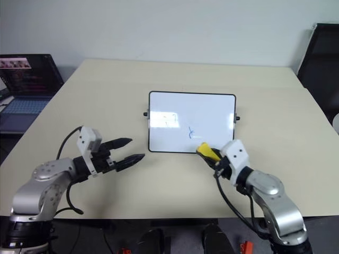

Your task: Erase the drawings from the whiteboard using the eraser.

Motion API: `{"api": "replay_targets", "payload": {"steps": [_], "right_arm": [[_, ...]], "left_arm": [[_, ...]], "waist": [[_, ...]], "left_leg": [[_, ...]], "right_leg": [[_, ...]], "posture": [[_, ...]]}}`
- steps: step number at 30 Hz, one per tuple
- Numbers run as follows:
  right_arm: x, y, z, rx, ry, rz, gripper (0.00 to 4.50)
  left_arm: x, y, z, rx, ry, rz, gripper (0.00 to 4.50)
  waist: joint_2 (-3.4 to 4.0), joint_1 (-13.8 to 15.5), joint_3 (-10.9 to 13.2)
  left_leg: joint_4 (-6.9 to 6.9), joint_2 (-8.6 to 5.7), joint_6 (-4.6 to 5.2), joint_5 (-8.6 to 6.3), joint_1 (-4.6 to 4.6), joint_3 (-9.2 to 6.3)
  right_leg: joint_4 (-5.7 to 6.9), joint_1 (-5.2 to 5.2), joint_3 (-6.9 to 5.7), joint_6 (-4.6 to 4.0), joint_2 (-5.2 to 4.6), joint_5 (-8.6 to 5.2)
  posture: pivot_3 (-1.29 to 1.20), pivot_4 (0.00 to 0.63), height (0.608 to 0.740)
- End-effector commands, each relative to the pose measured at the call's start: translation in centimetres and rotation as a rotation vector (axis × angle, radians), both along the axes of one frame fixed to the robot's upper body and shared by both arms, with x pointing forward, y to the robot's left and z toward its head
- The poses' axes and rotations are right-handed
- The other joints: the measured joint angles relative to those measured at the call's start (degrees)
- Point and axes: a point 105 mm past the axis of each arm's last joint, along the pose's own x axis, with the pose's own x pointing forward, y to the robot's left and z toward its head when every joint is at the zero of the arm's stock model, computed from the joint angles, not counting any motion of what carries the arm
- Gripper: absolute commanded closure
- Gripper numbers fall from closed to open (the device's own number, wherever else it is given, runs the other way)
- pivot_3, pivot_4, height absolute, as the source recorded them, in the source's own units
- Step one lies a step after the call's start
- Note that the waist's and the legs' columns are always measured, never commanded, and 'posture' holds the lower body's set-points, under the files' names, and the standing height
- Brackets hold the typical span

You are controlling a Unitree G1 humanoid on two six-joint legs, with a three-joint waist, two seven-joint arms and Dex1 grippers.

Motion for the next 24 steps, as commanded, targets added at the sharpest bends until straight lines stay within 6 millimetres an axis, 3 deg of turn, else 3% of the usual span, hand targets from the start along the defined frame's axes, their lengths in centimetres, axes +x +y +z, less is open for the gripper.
{"api": "replay_targets", "payload": {"steps": [1, 7, 12, 15, 20, 24], "right_arm": [[1.7, 1.2, 1.3, -0.124, -0.153, -0.003, 3.39], [4.9, 3.5, 2.8, -0.203, -0.272, -0.010, 3.39], [7.4, 3.7, 3.9, -0.263, -0.347, -0.070, 3.39], [8.1, 3.4, 2.9, -0.321, -0.324, -0.077, 3.39], [6.4, 2.1, -2.0, -0.553, -0.178, 0.076, 3.39], [5.9, 1.4, -2.8, -0.650, -0.174, 0.116, 3.39]], "left_arm": [[0.0, -0.9, 1.3, 0.039, -0.062, -0.046, 0.00], [0.0, -2.0, 1.8, 0.048, -0.077, -0.087, 0.00], [0.0, -2.4, 1.8, 0.057, -0.078, -0.103, 0.00], [0.0, -2.6, 1.8, 0.057, -0.080, -0.106, 0.00], [0.0, -2.8, 1.9, 0.053, -0.081, -0.111, 0.00], [0.1, -2.9, 2.0, 0.048, -0.082, -0.113, 0.00]], "waist": [[0.00, 0.02, 0.00], [0.00, 0.03, 0.00], [0.00, 0.03, 0.00], [0.00, 0.09, 0.00], [-0.05, 0.15, -0.03], [-0.06, 0.10, -0.04]], "left_leg": [[-0.01, 0.00, 0.00, 0.00, 0.00, 0.00], [-0.07, 0.00, 0.00, 0.00, -0.06, -0.02], [-0.07, 0.00, 0.00, 0.00, -0.06, -0.03], [-0.07, 0.01, 0.00, 0.00, -0.06, -0.04], [-0.06, 0.00, 0.00, 0.00, -0.04, -0.05], [0.02, 0.00, 0.01, 0.01, 0.12, -0.06]], "right_leg": [[0.00, -0.02, -0.01, 0.00, 0.00, 0.00], [0.00, -0.04, -0.03, 0.04, 0.03, 0.00], [0.01, -0.03, -0.04, 0.18, 0.03, 0.08], [0.02, -0.02, -0.05, 0.17, 0.03, 0.08], [0.01, 0.04, -0.06, 0.19, 0.03, 0.07], [0.05, 0.20, -0.04, 0.09, 0.03, 0.02]], "posture": [[0.00, 0.150, 0.740], [0.00, 0.150, 0.740], [0.00, 0.150, 0.740], [0.00, 0.150, 0.740], [0.00, 0.150, 0.740], [0.00, 0.150, 0.740]]}}
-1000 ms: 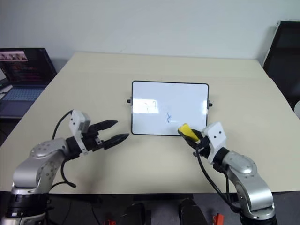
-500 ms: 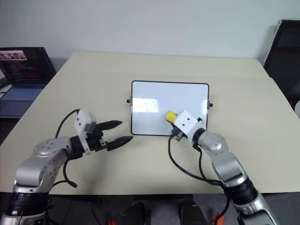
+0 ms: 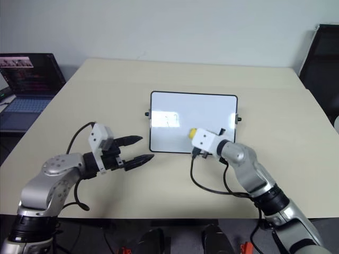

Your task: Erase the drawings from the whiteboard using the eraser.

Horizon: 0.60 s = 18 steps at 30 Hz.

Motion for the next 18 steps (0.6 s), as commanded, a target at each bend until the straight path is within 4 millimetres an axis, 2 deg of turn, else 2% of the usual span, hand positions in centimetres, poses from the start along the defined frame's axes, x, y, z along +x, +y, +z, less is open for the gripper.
{"api": "replay_targets", "payload": {"steps": [1, 6, 8, 14, 18], "right_arm": [[0.3, -1.2, -1.2, -0.103, 0.007, -0.025, 3.39], [2.8, -1.3, 3.2, 0.009, -0.205, -0.144, 3.39], [2.9, -0.9, 3.7, 0.032, -0.217, -0.141, 3.39], [1.4, -0.4, 0.3, -0.018, -0.041, -0.085, 3.39], [-0.5, -0.1, -1.9, -0.076, 0.071, -0.006, 3.39]], "left_arm": [[0.0, -0.6, 1.3, 0.002, -0.047, -0.025, 0.00], [0.1, -0.7, 1.3, 0.000, -0.045, -0.031, 0.00], [0.1, -0.6, 1.3, -0.002, -0.043, -0.031, 0.00], [0.1, -0.5, 1.2, -0.004, -0.040, -0.030, 0.00], [0.1, -0.3, 1.2, -0.006, -0.037, -0.024, 0.00]], "waist": [[0.00, -0.05, 0.00], [0.00, -0.12, 0.00], [0.00, -0.13, 0.01], [-0.03, -0.06, -0.01], [-0.03, -0.05, -0.01]], "left_leg": [[0.03, 0.00, 0.00, 0.00, 0.08, 0.01], [0.12, -0.01, 0.03, 0.03, 0.18, 0.02], [0.15, -0.01, 0.05, 0.06, 0.18, 0.02], [0.08, 0.01, 0.07, 0.07, 0.16, 0.04], [-0.06, 0.02, 0.07, 0.07, 0.16, 0.02]], "right_leg": [[0.01, 0.06, 0.02, -0.02, 0.00, 0.03], [0.00, 0.08, 0.04, -0.10, 0.00, 0.19], [0.00, 0.07, 0.06, -0.11, 0.00, 0.22], [-0.01, 0.10, 0.05, -0.06, 0.00, 0.19], [-0.02, 0.09, 0.02, -0.04, 0.02, 0.13]], "posture": [[0.00, 0.150, 0.740], [0.00, 0.150, 0.740], [0.00, 0.150, 0.740], [0.00, 0.150, 0.740], [0.00, 0.150, 0.740]]}}
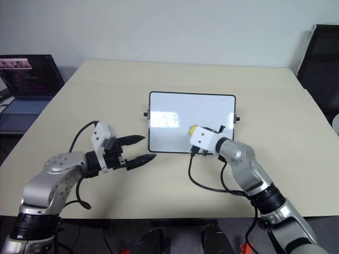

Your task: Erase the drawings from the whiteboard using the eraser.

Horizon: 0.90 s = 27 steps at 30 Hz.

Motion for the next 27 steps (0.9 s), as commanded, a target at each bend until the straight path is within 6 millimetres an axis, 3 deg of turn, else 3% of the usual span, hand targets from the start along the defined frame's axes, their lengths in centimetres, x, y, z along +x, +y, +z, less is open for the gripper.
{"api": "replay_targets", "payload": {"steps": [1, 7, 10, 13, 16, 19, 23, 27], "right_arm": [[-1.1, -0.5, -2.6, -0.063, 0.122, 0.021, 3.39], [1.3, 0.2, 1.9, -0.021, -0.178, -0.026, 3.39], [2.2, 0.8, 3.8, 0.052, -0.246, -0.055, 3.39], [2.0, 1.2, 2.8, 0.052, -0.190, -0.038, 3.39], [0.5, 2.0, 0.3, 0.000, -0.061, 0.056, 3.39], [-0.6, 2.2, -1.0, -0.030, 0.005, 0.108, 3.39], [0.4, 1.2, 1.2, 0.046, -0.085, 0.033, 3.39], [-0.2, 1.0, 3.7, 0.277, -0.055, 0.021, 3.39]], "left_arm": [[0.0, 0.2, 1.1, -0.007, -0.041, -0.004, 0.00], [0.0, 0.3, 1.1, -0.006, -0.038, 0.001, 0.00], [0.0, 0.3, 1.1, -0.007, -0.038, 0.002, 0.00], [0.1, 0.3, 1.1, -0.007, -0.037, 0.004, 0.00], [0.1, 0.4, 1.1, -0.008, -0.037, 0.009, 0.00], [0.2, 0.6, 1.0, -0.006, -0.036, 0.019, 0.00], [0.3, 0.7, 0.5, -0.002, -0.035, 0.035, 0.00], [0.9, 1.8, 0.6, -0.025, -0.055, 0.093, 0.00]], "waist": [[0.00, -0.01, 0.00], [0.00, -0.10, 0.01], [0.00, -0.10, 0.01], [0.00, -0.08, 0.01], [0.00, -0.01, 0.01], [0.00, 0.02, 0.01], [0.01, -0.01, 0.02], [0.01, 0.05, 0.02]], "left_leg": [[0.00, 0.00, 0.00, 0.00, 0.00, 0.01], [0.12, -0.03, 0.00, 0.01, 0.02, 0.02], [0.12, -0.03, 0.00, 0.01, 0.02, 0.01], [0.11, -0.02, 0.00, 0.02, 0.00, 0.01], [-0.04, -0.02, -0.01, -0.01, -0.11, 0.00], [-0.07, -0.01, -0.10, -0.10, -0.13, -0.06], [-0.03, -0.02, -0.11, -0.10, -0.13, -0.07], [0.08, -0.03, -0.12, -0.08, -0.13, -0.06]], "right_leg": [[0.00, 0.00, 0.00, 0.00, 0.00, 0.00], [0.01, -0.04, 0.05, -0.07, -0.01, 0.07], [0.02, -0.06, 0.05, -0.09, -0.01, 0.09], [0.03, -0.05, 0.04, -0.07, -0.01, 0.09], [-0.02, -0.10, 0.01, 0.10, -0.01, -0.02], [0.00, -0.10, -0.07, 0.27, 0.00, -0.08], [0.03, -0.10, -0.06, 0.17, 0.00, -0.12], [0.03, -0.08, -0.02, 0.03, -0.01, -0.09]], "posture": [[0.00, 0.150, 0.740], [0.00, 0.150, 0.740], [0.00, 0.150, 0.740], [0.00, 0.150, 0.740], [0.00, 0.150, 0.740], [0.00, 0.150, 0.740], [0.00, 0.150, 0.740], [0.00, 0.150, 0.740]]}}
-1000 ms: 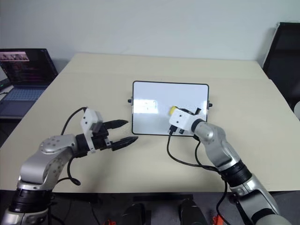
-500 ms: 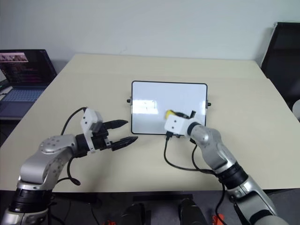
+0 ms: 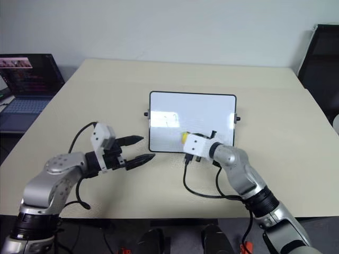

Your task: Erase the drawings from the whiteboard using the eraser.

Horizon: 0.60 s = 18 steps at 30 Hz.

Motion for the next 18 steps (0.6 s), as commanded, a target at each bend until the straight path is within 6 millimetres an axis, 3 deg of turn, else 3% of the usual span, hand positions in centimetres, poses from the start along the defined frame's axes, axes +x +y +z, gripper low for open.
{"api": "replay_targets", "payload": {"steps": [1, 5, 10, 18], "right_arm": [[-1.1, 0.0, 3.8, 0.286, 0.013, 0.021, 3.39], [-2.9, -0.3, 5.7, 0.520, 0.101, 0.076, 3.39], [-4.6, -1.1, 6.0, 0.566, 0.120, 0.096, 3.39], [-6.6, -2.9, 3.1, 0.591, 0.233, 0.065, 3.39]], "left_arm": [[0.8, 1.4, 1.5, -0.052, -0.074, 0.082, 0.00], [1.5, 2.7, 2.3, -0.125, -0.105, 0.169, 0.00], [1.2, 3.0, 2.5, -0.132, -0.127, 0.176, 0.00], [0.3, 4.3, 2.1, -0.129, -0.115, 0.217, 0.00]], "waist": [[0.00, 0.04, 0.00], [0.01, 0.05, 0.00], [0.01, 0.12, 0.01], [0.01, 0.08, 0.01]], "left_leg": [[0.00, 0.00, 0.00, 0.00, 0.00, 0.00], [-0.08, 0.05, 0.00, 0.00, -0.02, -0.04], [-0.10, 0.04, -0.01, -0.01, -0.11, -0.09], [-0.08, 0.04, -0.01, -0.01, -0.10, -0.07]], "right_leg": [[0.00, 0.01, -0.01, 0.00, 0.00, 0.00], [0.01, -0.01, -0.06, 0.15, 0.04, 0.06], [-0.04, -0.03, -0.12, 0.20, 0.02, 0.03], [-0.03, -0.04, -0.07, 0.00, 0.01, -0.08]], "posture": [[0.00, 0.150, 0.740], [0.00, 0.150, 0.740], [0.00, 0.150, 0.740], [0.00, 0.150, 0.740]]}}
